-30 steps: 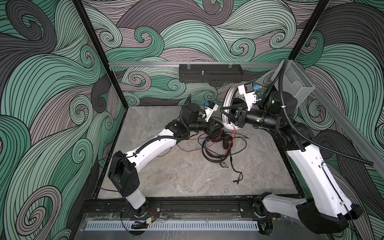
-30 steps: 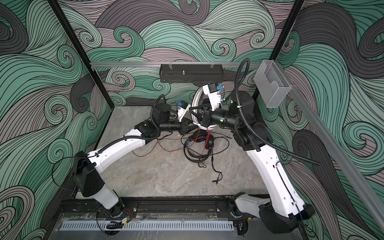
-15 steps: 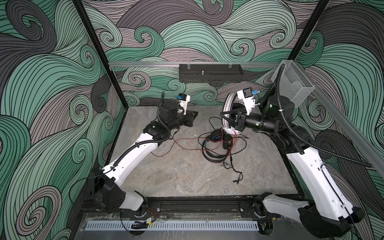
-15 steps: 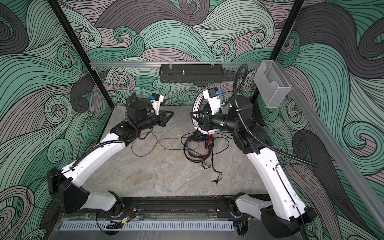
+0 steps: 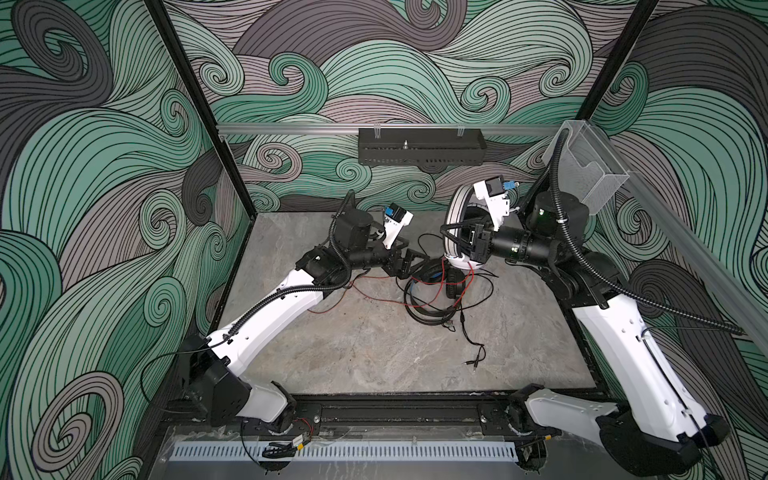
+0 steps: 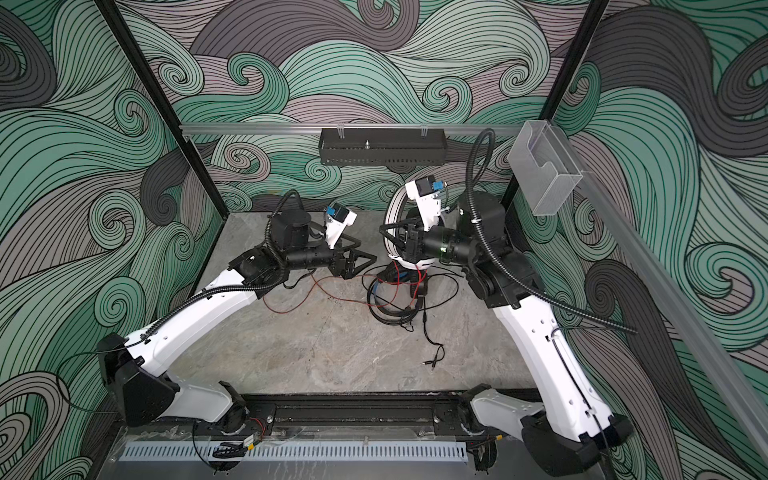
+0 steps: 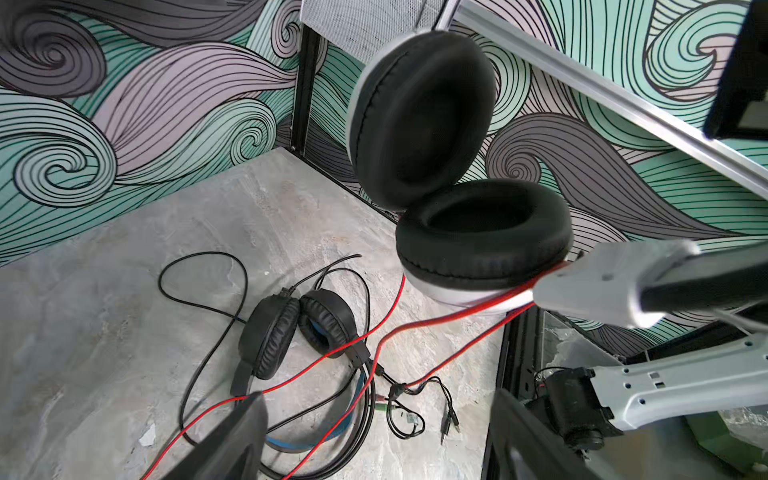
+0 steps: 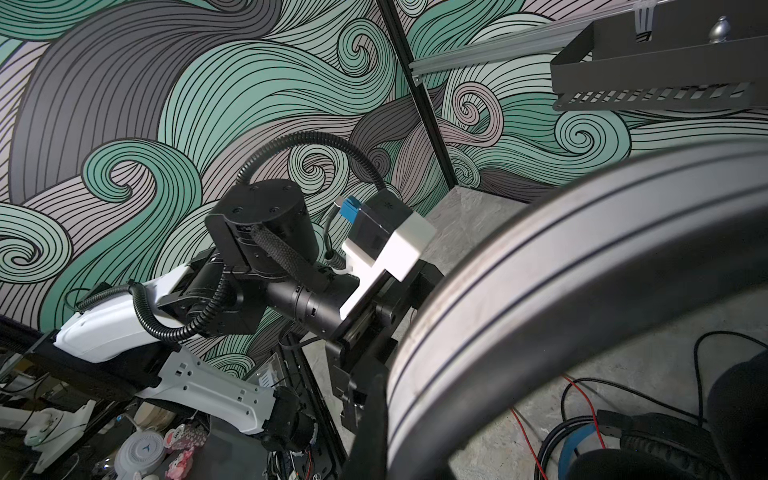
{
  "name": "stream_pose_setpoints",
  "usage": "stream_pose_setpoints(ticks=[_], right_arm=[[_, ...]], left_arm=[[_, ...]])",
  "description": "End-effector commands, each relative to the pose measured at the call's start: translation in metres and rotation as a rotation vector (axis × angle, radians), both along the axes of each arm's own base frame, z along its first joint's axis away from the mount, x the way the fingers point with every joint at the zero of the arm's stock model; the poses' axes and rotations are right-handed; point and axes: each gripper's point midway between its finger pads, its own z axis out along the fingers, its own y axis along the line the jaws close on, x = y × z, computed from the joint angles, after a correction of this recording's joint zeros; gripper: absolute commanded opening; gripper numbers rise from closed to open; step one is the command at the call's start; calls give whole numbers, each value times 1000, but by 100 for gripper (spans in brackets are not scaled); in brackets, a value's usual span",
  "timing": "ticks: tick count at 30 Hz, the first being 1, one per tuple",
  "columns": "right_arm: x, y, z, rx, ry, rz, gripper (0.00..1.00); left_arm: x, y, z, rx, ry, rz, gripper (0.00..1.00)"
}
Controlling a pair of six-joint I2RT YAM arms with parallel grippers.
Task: Wrap the headphones
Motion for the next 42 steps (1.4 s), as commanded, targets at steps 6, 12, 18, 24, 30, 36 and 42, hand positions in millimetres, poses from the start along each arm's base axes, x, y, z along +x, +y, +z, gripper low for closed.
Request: stream_pose_setpoints(ticks=[6,12,18,24,30,36,42], right_arm=[[-10,-3,39,46,-146,17,0],[-9,-3,39,47,-143,15,0],[-8,-3,39,46,-143,14,0],[-8,-5,37,34,-147,3,0],[-8,-5,33,29,-139,2,0],[-10,-4,32,33,-127,16,0],[-18,0,33,46,-116,69,0]], left_arm=[[-7,-53,-12,-21,19,-128,55],[9,-67,-14,-34,22,-115,56],[20,-75,-12,-70,23,-91,36],[16,-65,-13,-54,12,-75,0],[39,-18,-18,-15,6,163,0],[6,-14,-19,16,-22,12,27],[-11,-34,-21,40,-74,-84,76]])
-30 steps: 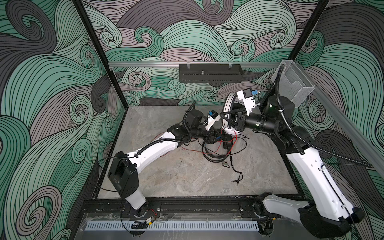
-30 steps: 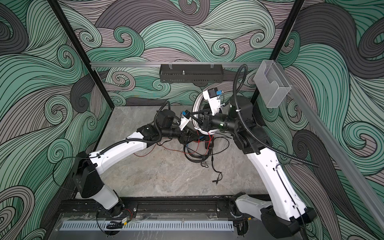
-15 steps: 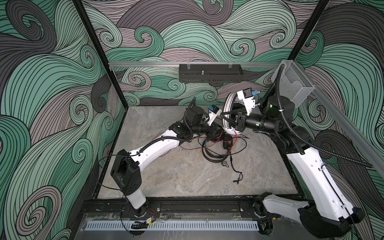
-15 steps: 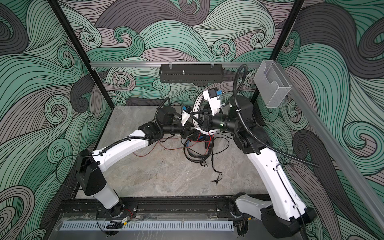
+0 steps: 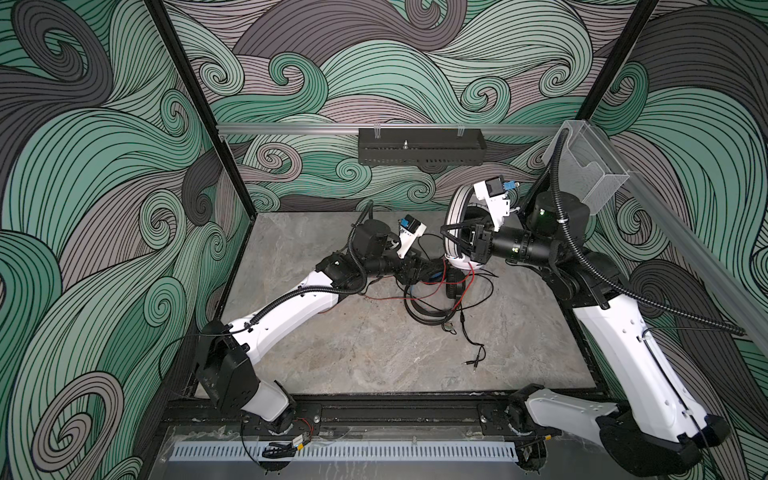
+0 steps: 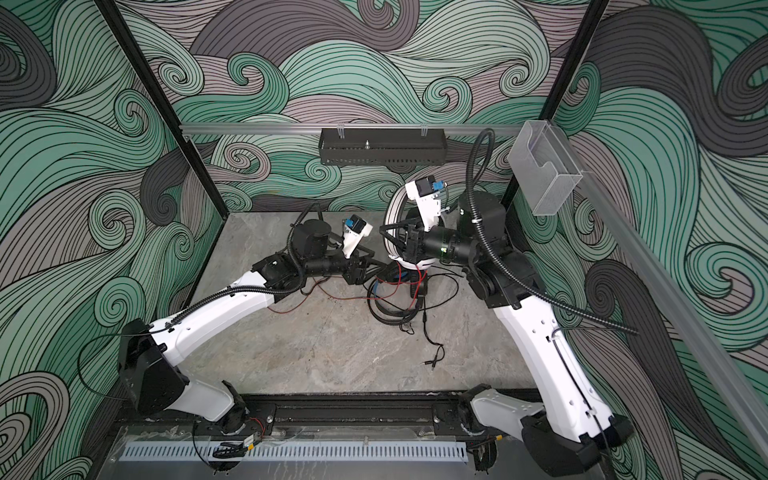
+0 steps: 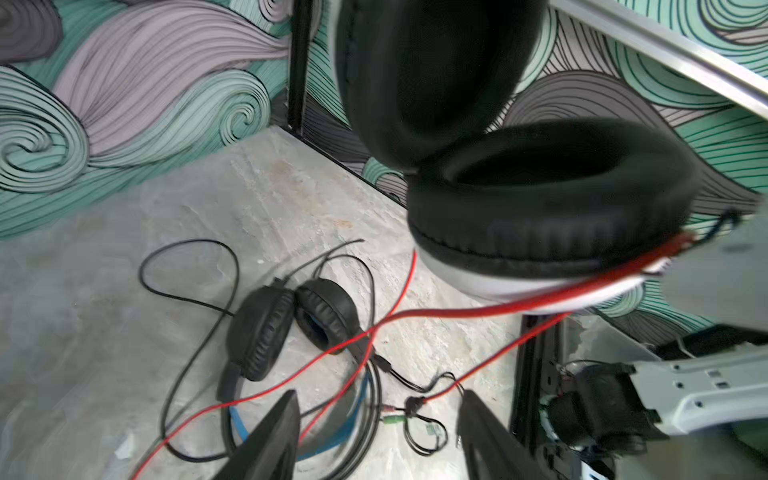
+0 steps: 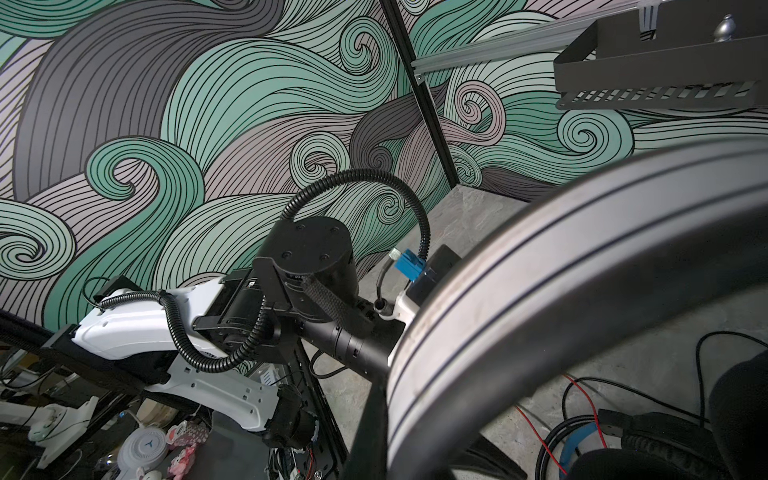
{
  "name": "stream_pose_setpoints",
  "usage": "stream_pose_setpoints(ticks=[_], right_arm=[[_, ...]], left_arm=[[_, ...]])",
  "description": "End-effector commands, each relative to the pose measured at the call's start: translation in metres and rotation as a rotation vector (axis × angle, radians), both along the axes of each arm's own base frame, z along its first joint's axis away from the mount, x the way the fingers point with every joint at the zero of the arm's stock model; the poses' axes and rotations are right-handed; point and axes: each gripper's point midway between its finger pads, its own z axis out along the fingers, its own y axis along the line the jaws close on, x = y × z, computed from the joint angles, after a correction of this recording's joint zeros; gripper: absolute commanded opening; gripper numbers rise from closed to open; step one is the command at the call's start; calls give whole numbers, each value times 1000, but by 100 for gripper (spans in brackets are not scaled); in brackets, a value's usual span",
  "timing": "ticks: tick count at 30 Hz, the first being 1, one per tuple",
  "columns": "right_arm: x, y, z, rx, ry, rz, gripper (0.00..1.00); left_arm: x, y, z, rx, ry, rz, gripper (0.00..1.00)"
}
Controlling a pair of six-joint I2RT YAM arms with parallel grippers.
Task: Wrap the headphones
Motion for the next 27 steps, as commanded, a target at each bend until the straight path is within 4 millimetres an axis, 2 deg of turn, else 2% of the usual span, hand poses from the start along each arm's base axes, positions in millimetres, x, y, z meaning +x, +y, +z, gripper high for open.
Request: stream_pose_setpoints(ticks=[1,6,11,12,13,14,15,18,19,22,24,27], right_arm=[[-17,0,33,47,-114,63,0],[-23,5,33,62,-88,116,0],[-22,7,34,74,-76,120,0],[-21,8,34,74,-74,123,0],[-21,8,36,76,-76,125,0],[-21,8,37,77,-78,124,0],[-21,8,38,78,-80,121,0],[-21,7,38,78,-80,119,0],[-21,7,38,77,-81,115,0],[-20,5,37,70,-88,100,0],[-18,3,36,61,-91,87,0],[-17,0,34,50,-94,74,0]], left_arm=[[-11,-12,14,-17,-49,-83,79],[-10,-29,16,-43,-48,-110,81],[-1,-48,16,-74,-50,-104,66],[1,-51,16,-77,-50,-100,60],[4,-52,17,-88,-51,-91,46],[5,-53,18,-98,-52,-82,27],[6,-53,20,-106,-53,-77,16],[6,-53,21,-111,-52,-78,0],[7,-52,19,-106,-50,-75,0],[10,-40,15,-84,-51,-16,0],[21,-20,9,-57,-35,94,0],[43,24,2,-9,-48,282,0]])
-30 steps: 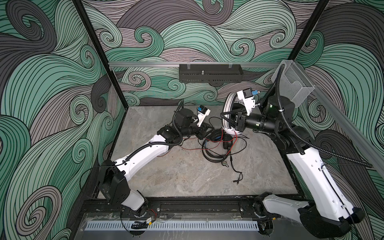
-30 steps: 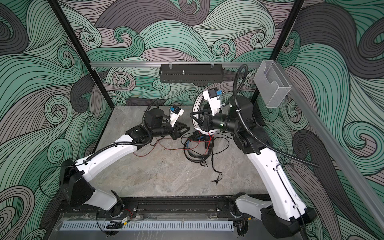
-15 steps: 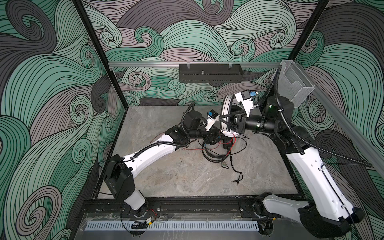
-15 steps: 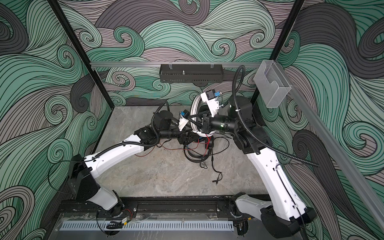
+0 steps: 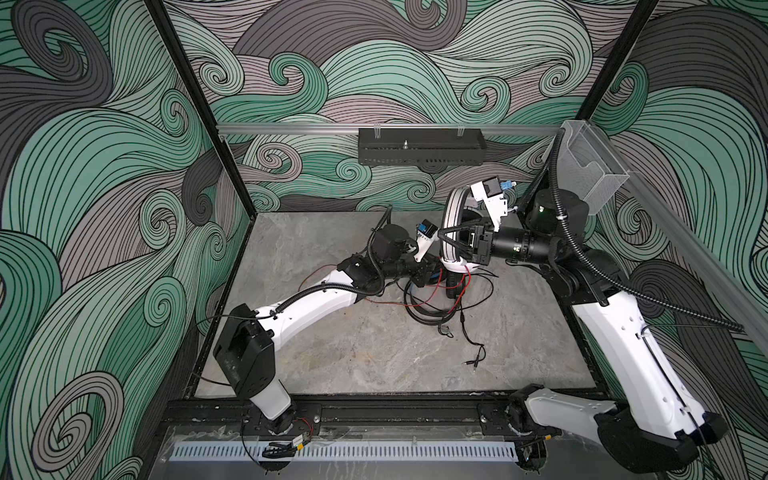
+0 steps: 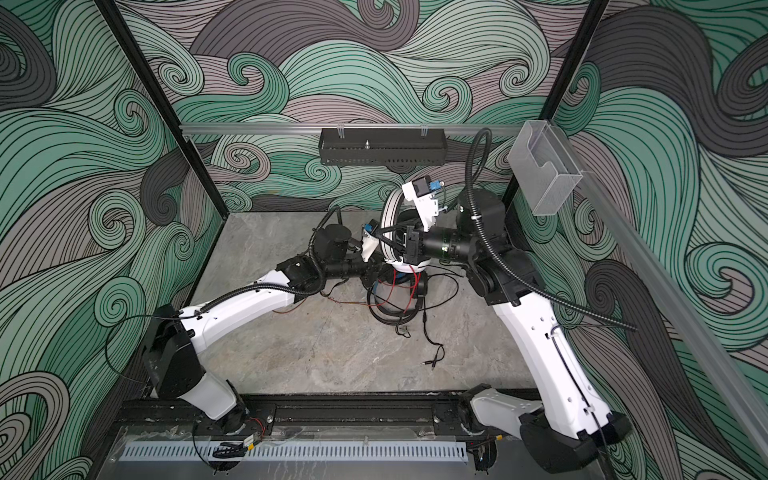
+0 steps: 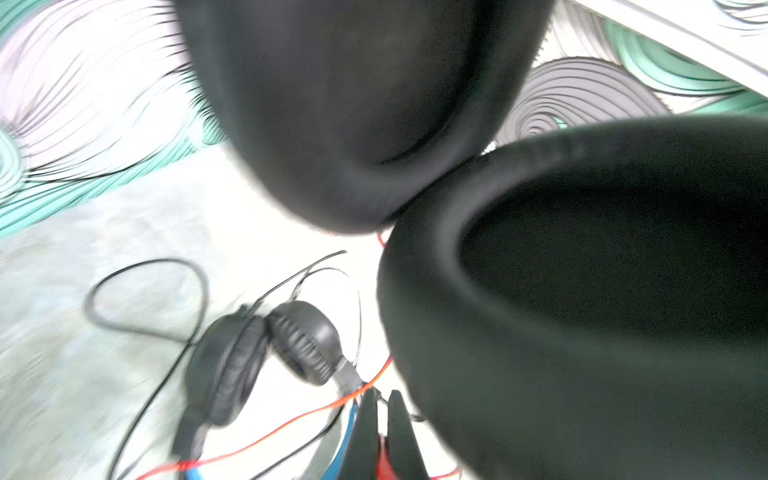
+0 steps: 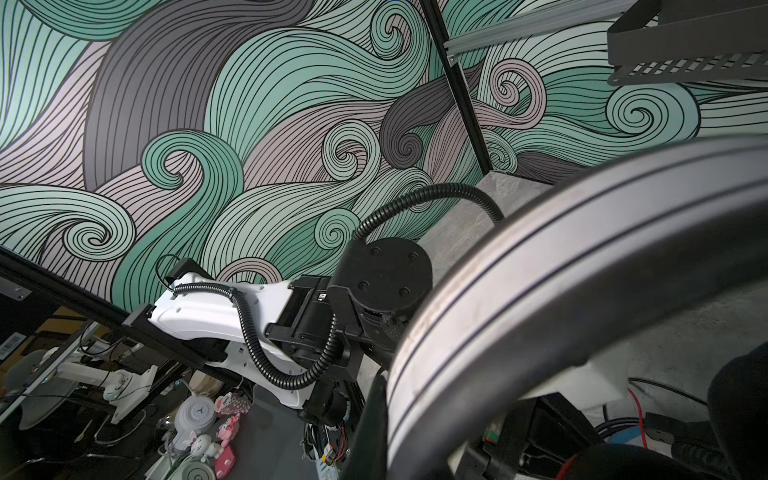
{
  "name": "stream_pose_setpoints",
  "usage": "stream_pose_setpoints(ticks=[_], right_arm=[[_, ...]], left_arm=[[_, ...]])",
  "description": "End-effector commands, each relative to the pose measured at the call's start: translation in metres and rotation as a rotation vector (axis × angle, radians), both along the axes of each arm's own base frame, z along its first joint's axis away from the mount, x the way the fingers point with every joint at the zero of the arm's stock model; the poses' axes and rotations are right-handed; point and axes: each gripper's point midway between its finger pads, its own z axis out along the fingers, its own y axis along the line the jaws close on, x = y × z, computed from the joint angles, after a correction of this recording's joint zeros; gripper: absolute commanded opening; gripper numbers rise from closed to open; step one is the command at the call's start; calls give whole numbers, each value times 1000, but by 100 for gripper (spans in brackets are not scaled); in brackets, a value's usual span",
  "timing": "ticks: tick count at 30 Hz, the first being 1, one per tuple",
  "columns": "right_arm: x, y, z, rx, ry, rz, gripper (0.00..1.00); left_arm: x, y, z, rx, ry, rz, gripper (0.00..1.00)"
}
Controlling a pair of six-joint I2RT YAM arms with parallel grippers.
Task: Wrap the headphones
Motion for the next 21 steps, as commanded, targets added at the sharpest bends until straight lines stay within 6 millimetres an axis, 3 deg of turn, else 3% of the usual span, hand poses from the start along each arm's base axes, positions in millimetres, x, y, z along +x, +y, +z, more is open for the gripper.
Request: stream_pose_setpoints(ticks=[1,6,11,14,17,21], right_arm=[[-6,-7,30,21,-136,-13,0],[-4,-8,21,-9,-129,-19,0],[-6,-9,20,-18,-135,-25,0],[-9,-11,22,-21,-147,-24,0],[-9,-12,22,-22,-151,-25,0],[-10,-13,23,-25,-159,-31,0]], left_arm=[[33,62,12,30,-41,292,0],[69,169,14,-8,8,642,0],[86,283,-17,39,130,1002,0],[83,336,-43,57,211,1155,0],[75,373,-67,98,271,1262,0],[68,398,-87,175,310,1331,0]])
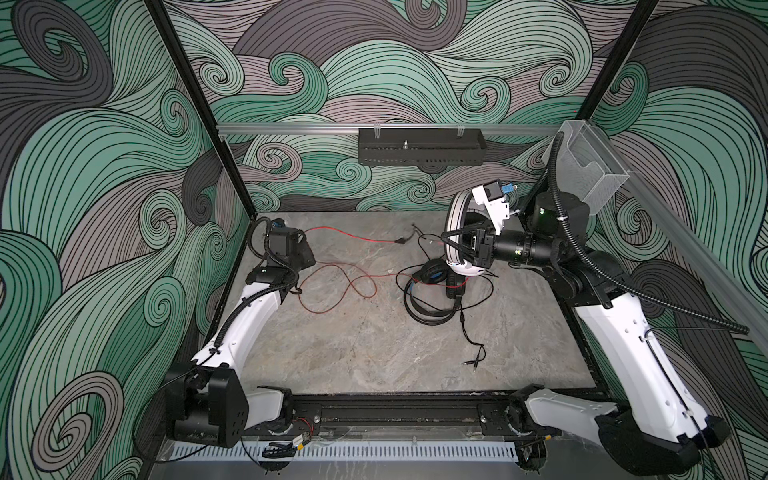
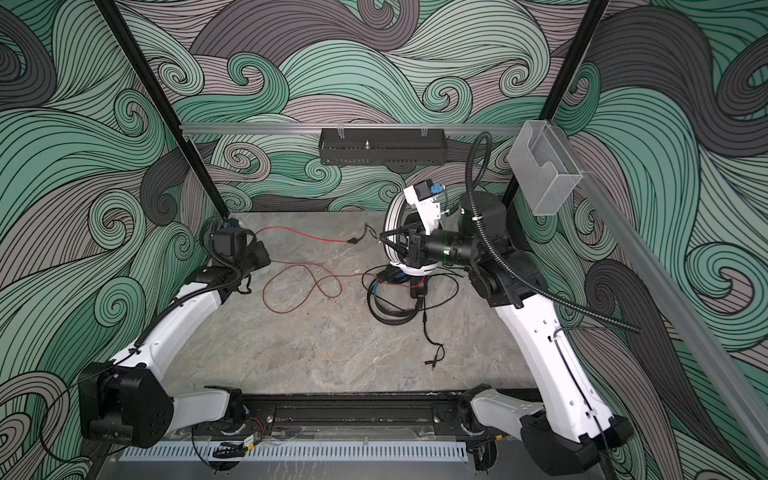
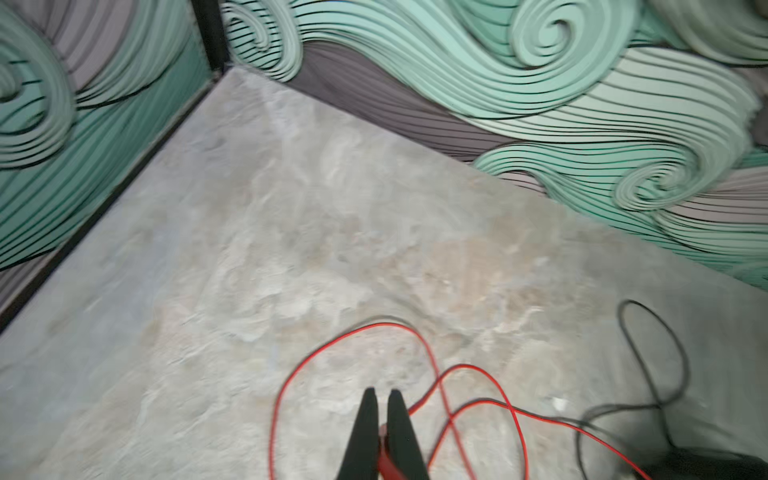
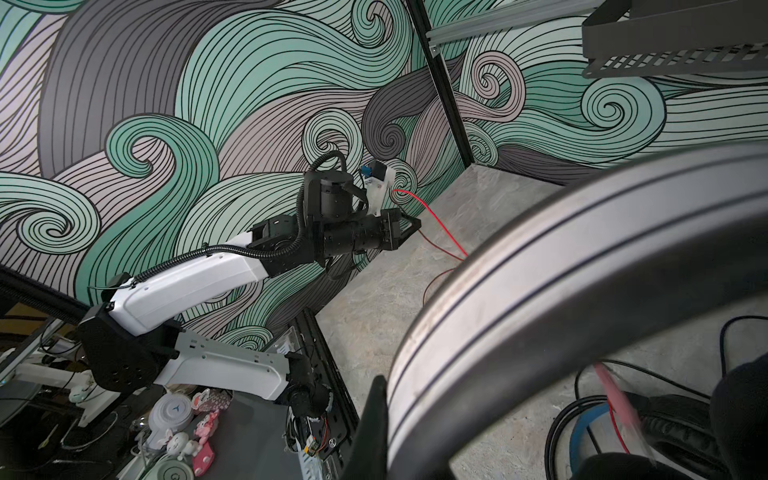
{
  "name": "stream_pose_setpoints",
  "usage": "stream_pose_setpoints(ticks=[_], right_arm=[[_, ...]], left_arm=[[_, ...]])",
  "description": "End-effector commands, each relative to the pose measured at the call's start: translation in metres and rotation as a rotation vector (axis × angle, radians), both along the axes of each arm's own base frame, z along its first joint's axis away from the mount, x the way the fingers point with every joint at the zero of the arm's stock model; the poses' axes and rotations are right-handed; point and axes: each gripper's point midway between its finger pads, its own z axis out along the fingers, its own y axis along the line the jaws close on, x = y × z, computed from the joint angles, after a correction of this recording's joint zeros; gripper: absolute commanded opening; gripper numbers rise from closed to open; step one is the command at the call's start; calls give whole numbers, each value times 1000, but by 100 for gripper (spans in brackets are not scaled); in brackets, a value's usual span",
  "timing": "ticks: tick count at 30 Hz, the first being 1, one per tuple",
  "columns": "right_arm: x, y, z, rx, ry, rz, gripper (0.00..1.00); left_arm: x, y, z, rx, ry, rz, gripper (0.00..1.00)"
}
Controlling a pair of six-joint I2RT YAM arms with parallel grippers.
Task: Wrap the headphones
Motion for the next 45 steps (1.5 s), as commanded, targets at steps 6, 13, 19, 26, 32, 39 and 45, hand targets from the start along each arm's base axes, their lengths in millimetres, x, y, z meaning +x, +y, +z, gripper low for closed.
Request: stream_pose_setpoints(ticks=[6,13,19,26,32,39,45], right_arm=[[-5,-4,28,20,-136,-2,0],[7,-5,12,-3,-133,-45,0],[18,24,-43,-166,-100,-9,0],[19,103,-137,-367,31,67,0],[-1,150,-229,-518,256,86,0],[-15,177,-302,-610,346,182,0],[-29,194,-342,-682,387,239,0]], left_arm=[[10,-51,-18,-106,106,-273,0],[-15,-92,-25,-134,202,-313,98],[-72,-76,-22,-174,268,-238,97],[-127,-14,-50,-37,307,-42,99],[-136,4,-54,-81,253,15,99],[-146,9,-68,-171,276,67,99],[-149,1,-62,-193,255,16,99]])
